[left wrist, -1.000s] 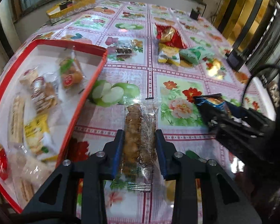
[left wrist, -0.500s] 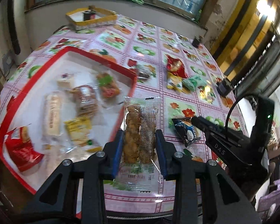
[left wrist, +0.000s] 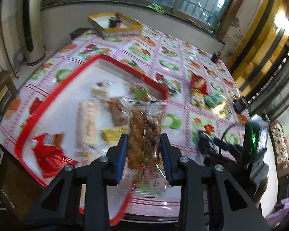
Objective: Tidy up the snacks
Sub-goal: 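Grasp the clear twisted-pastry pack with the left tool while the right grasps the blue Abbracci bag, then lower both packs into the tray and open both tools, then grasp the yellow biscuit pack with the left tool while the right grasps the green bar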
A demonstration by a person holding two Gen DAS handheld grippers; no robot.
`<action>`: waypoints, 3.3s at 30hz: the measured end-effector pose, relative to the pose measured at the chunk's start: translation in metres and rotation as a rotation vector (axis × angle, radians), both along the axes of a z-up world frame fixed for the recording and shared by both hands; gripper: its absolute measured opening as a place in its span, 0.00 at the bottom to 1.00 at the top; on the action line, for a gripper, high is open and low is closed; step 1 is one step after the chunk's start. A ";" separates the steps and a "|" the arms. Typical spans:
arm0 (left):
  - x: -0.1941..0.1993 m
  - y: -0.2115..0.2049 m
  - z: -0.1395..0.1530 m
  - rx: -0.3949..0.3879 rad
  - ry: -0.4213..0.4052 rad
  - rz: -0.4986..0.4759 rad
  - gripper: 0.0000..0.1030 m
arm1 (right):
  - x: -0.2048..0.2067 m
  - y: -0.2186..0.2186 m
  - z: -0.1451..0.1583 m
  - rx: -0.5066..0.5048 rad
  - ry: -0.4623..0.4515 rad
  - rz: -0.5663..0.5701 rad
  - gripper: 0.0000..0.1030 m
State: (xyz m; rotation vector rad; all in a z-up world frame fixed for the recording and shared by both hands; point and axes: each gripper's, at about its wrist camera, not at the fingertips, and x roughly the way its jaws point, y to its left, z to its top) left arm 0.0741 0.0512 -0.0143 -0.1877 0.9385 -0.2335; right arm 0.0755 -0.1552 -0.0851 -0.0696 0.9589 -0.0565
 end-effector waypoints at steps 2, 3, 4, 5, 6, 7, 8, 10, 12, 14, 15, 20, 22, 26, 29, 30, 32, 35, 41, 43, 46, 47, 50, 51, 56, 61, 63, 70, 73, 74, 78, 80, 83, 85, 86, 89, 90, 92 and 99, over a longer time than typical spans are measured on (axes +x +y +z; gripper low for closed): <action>0.003 0.012 0.002 -0.005 -0.005 0.029 0.34 | -0.003 0.005 -0.002 -0.040 -0.017 -0.002 0.42; 0.006 0.019 0.003 -0.007 -0.007 0.045 0.34 | -0.004 0.003 -0.001 -0.024 -0.023 -0.002 0.42; 0.007 0.024 0.003 -0.007 -0.007 0.058 0.34 | -0.005 0.000 0.000 0.006 -0.032 -0.001 0.40; 0.010 0.028 0.002 -0.009 -0.005 0.069 0.34 | -0.005 -0.004 0.003 0.036 -0.041 -0.001 0.40; 0.012 0.033 0.001 -0.012 -0.001 0.079 0.34 | -0.006 -0.005 0.005 0.049 -0.049 -0.003 0.40; 0.014 0.037 0.000 -0.016 0.003 0.086 0.34 | -0.006 -0.006 0.009 0.065 -0.065 0.001 0.39; 0.016 0.041 -0.001 -0.018 0.006 0.097 0.34 | -0.007 -0.005 0.015 0.087 -0.083 0.018 0.19; 0.018 0.046 -0.002 -0.016 0.007 0.106 0.34 | -0.007 0.003 0.028 0.127 -0.105 0.052 0.10; 0.022 0.050 -0.002 -0.017 0.008 0.118 0.34 | -0.004 0.015 0.040 0.141 -0.130 0.098 0.10; 0.024 0.052 -0.004 -0.016 0.014 0.124 0.34 | 0.001 0.027 0.047 0.118 -0.151 0.123 0.08; 0.024 0.052 -0.004 -0.019 0.014 0.122 0.34 | 0.002 0.029 0.049 0.126 -0.157 0.137 0.08; 0.023 0.050 -0.006 -0.021 0.017 0.106 0.34 | 0.003 0.009 0.042 0.160 -0.137 0.084 0.54; 0.025 0.048 -0.007 -0.026 0.018 0.099 0.34 | 0.000 0.001 0.036 0.145 -0.123 0.055 0.62; 0.028 0.042 -0.010 -0.025 0.027 0.085 0.34 | 0.010 -0.014 0.011 0.151 -0.030 0.027 0.62; 0.029 0.041 -0.011 -0.019 0.030 0.082 0.34 | 0.017 -0.012 -0.001 0.175 0.008 0.029 0.60; 0.029 0.041 -0.011 -0.017 0.030 0.083 0.34 | 0.019 -0.010 -0.002 0.170 0.010 0.033 0.58; 0.029 0.042 -0.010 -0.015 0.029 0.087 0.34 | 0.024 -0.002 -0.008 0.109 0.008 0.020 0.52; 0.028 0.044 -0.009 -0.012 0.026 0.092 0.34 | 0.023 0.008 -0.011 0.022 -0.004 0.020 0.48; 0.030 0.049 -0.006 -0.012 0.021 0.105 0.34 | 0.019 0.002 -0.008 0.062 -0.017 0.023 0.44; 0.031 0.052 -0.006 -0.015 0.021 0.107 0.34 | 0.016 -0.002 -0.002 0.129 -0.033 0.033 0.44; 0.034 0.057 -0.005 -0.017 0.020 0.119 0.34 | 0.010 0.010 0.026 0.184 -0.102 0.082 0.44; 0.035 0.059 -0.006 -0.016 0.021 0.124 0.34 | 0.011 0.016 0.035 0.211 -0.116 0.112 0.44; 0.043 0.064 -0.007 0.001 0.021 0.142 0.34 | 0.020 0.041 0.053 0.270 -0.142 0.212 0.44; 0.046 0.066 -0.008 0.014 0.021 0.145 0.34 | 0.024 0.048 0.055 0.280 -0.142 0.228 0.44; 0.067 0.069 -0.020 0.071 0.057 0.148 0.34 | 0.071 0.081 0.054 0.327 -0.108 0.301 0.44; 0.085 0.064 -0.032 0.110 0.101 0.143 0.34 | 0.118 0.110 0.038 0.343 -0.057 0.320 0.44; 0.089 0.065 -0.035 0.116 0.107 0.143 0.34 | 0.127 0.117 0.032 0.351 -0.043 0.333 0.44; 0.095 0.076 -0.050 0.102 0.162 0.191 0.42 | 0.135 0.118 0.017 0.403 -0.018 0.324 0.49; 0.090 0.076 -0.046 0.073 0.148 0.208 0.59 | 0.132 0.110 0.026 0.456 -0.042 0.332 0.57; 0.086 0.074 -0.039 0.076 0.119 0.210 0.61 | 0.130 0.106 0.031 0.475 -0.055 0.334 0.59; 0.070 0.052 -0.011 0.107 0.010 0.175 0.73 | 0.107 0.072 0.062 0.549 -0.135 0.310 0.65; 0.060 0.035 0.002 0.095 -0.033 0.135 0.76 | 0.092 0.045 0.072 0.583 -0.166 0.285 0.65; 0.052 0.012 0.010 0.072 -0.051 0.074 0.77 | 0.072 -0.007 0.076 0.625 -0.189 0.198 0.65; 0.051 -0.009 0.011 0.071 -0.048 0.031 0.77 | 0.064 -0.044 0.075 0.618 -0.199 0.110 0.65; 0.050 -0.019 0.010 0.074 -0.043 0.011 0.77 | 0.062 -0.059 0.074 0.611 -0.202 0.066 0.65; 0.052 -0.048 0.006 0.078 -0.020 -0.044 0.77 | 0.055 -0.110 0.070 0.603 -0.206 -0.072 0.65; 0.050 -0.057 0.006 0.076 -0.012 -0.058 0.77 | 0.056 -0.123 0.067 0.593 -0.197 -0.118 0.65; 0.051 -0.069 0.003 0.063 -0.003 -0.081 0.77 | 0.059 -0.148 0.060 0.577 -0.167 -0.206 0.65; 0.043 -0.091 0.000 0.084 0.005 -0.121 0.77 | 0.095 -0.177 0.034 0.542 -0.085 -0.363 0.65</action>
